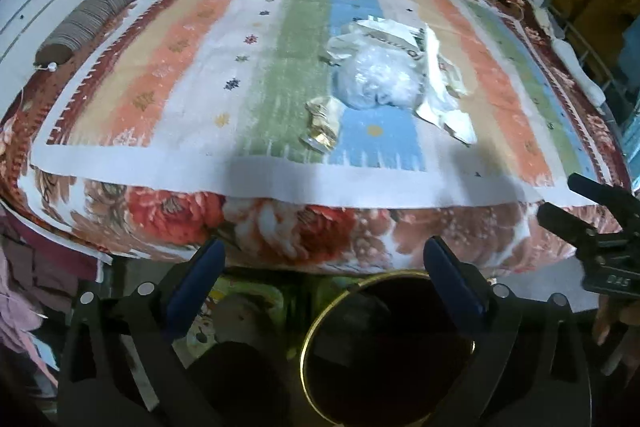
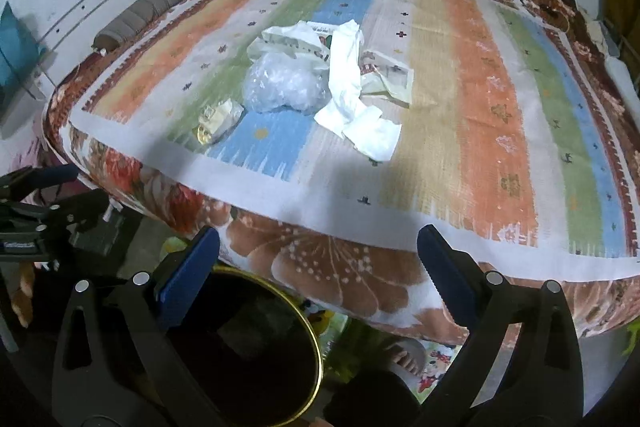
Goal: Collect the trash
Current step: 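Move both open tools back toward the remaining trash on the sheet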
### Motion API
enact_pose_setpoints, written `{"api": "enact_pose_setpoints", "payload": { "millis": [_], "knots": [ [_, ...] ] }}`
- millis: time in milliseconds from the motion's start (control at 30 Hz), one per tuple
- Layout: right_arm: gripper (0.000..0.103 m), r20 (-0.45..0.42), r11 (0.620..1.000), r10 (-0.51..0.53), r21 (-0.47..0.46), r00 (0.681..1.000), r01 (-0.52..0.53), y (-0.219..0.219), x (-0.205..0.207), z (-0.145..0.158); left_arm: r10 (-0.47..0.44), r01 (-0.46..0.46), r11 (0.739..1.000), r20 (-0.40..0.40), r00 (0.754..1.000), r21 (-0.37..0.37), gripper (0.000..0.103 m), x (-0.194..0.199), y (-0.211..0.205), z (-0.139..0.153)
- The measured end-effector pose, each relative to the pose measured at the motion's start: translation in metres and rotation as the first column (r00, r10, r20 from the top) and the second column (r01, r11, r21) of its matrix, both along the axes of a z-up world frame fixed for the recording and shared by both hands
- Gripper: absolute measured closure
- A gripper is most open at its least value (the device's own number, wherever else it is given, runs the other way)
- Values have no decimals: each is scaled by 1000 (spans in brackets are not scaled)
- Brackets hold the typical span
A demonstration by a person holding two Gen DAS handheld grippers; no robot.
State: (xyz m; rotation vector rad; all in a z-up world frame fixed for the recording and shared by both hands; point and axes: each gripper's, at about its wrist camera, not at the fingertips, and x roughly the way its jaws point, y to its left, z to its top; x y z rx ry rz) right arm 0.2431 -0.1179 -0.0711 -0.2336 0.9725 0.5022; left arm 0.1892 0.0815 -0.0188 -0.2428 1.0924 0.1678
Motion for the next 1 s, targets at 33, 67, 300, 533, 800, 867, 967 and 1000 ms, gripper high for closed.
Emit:
{"api": "enact_pose_setpoints", "payload": {
  "millis": [33,67,300,533,800,867,967,1000],
  "knots": [
    [9,4,1000,-4,0,1000,4,0,2,0,-1,1,1000,-1,1000,4,6,5,2,0],
    [9,13,1000,-7,-7,1000,7,0,5,1,-2,2,1000,0,1000,10,6,8,3,1],
    [9,35,1000,-10,1,999,10,1,29,1,-46,44,998,33,998,51,6,35,4,6],
    [9,18,1000,21,-9,1000,-21,11,51,-11,-51,47,998,79,996,51,6,59,5,8],
    [9,48,1000,2,29,999,-3,18,68,-10,-44,45,999,127,991,-11,6,83,10,6],
    [9,56,999,-1,39,998,-1,20,72,-9,-51,51,999,136,989,-1,6,89,10,6],
    [9,77,1000,16,22,997,-17,28,76,-11,-58,59,998,144,988,-2,6,97,12,3],
    [9,87,1000,20,13,996,-21,30,78,-11,-58,59,998,147,987,-6,6,99,13,2]
  ]
}}
